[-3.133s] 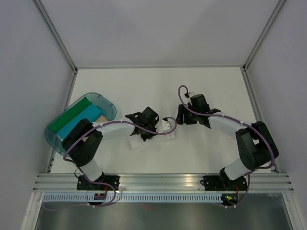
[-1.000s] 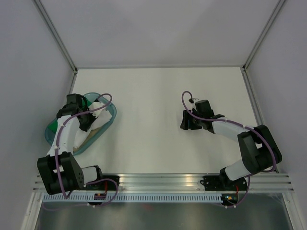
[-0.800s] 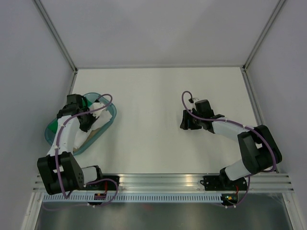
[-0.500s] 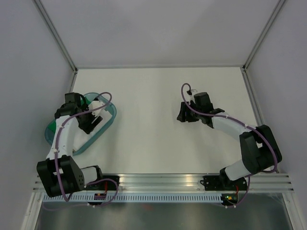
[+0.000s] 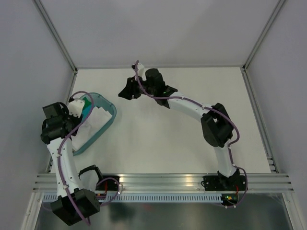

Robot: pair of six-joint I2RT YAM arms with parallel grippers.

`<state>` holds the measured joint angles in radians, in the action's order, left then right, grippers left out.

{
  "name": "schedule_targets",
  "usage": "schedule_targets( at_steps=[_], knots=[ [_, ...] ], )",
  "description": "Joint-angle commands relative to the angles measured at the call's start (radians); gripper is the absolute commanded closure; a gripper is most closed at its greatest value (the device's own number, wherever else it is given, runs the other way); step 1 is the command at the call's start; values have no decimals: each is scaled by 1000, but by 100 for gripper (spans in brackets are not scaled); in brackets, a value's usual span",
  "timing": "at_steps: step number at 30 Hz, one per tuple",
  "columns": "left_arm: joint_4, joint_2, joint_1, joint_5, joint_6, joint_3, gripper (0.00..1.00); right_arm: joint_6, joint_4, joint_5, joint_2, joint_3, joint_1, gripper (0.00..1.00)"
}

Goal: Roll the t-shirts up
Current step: Place the rolled tshirt into the container

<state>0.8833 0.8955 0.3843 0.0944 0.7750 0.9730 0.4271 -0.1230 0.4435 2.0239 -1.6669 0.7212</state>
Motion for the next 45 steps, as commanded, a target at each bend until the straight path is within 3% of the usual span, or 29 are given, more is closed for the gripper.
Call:
schedule_targets(
  at_steps=[1, 8, 12, 26, 30, 34, 37, 45],
  knots=[
    [-40, -10, 111, 11, -109, -42, 48, 140, -148, 130, 152, -152, 49, 48],
    [-44, 43, 322, 184, -178, -76, 34, 260, -249, 161, 453, -466, 123, 45],
    [-29, 86, 340, 310, -236, -63, 33, 292, -236, 158, 539, -580, 124, 46],
    [-64, 117, 386, 211, -236, -114, 40, 392, -369, 216, 575, -473, 144, 52],
    [-52, 82, 387, 179, -234, -103, 39, 346, -383, 196, 524, -396, 147, 52],
    [5, 66, 424, 156, -156, -76, 38, 243, -264, 208, 521, -438, 159, 55],
    [34, 97, 487, 209, -126, -72, 41, 272, -297, 213, 550, -435, 167, 56],
    [-13, 138, 505, 321, -143, -138, 50, 285, -325, 219, 553, -424, 169, 62]
  ],
)
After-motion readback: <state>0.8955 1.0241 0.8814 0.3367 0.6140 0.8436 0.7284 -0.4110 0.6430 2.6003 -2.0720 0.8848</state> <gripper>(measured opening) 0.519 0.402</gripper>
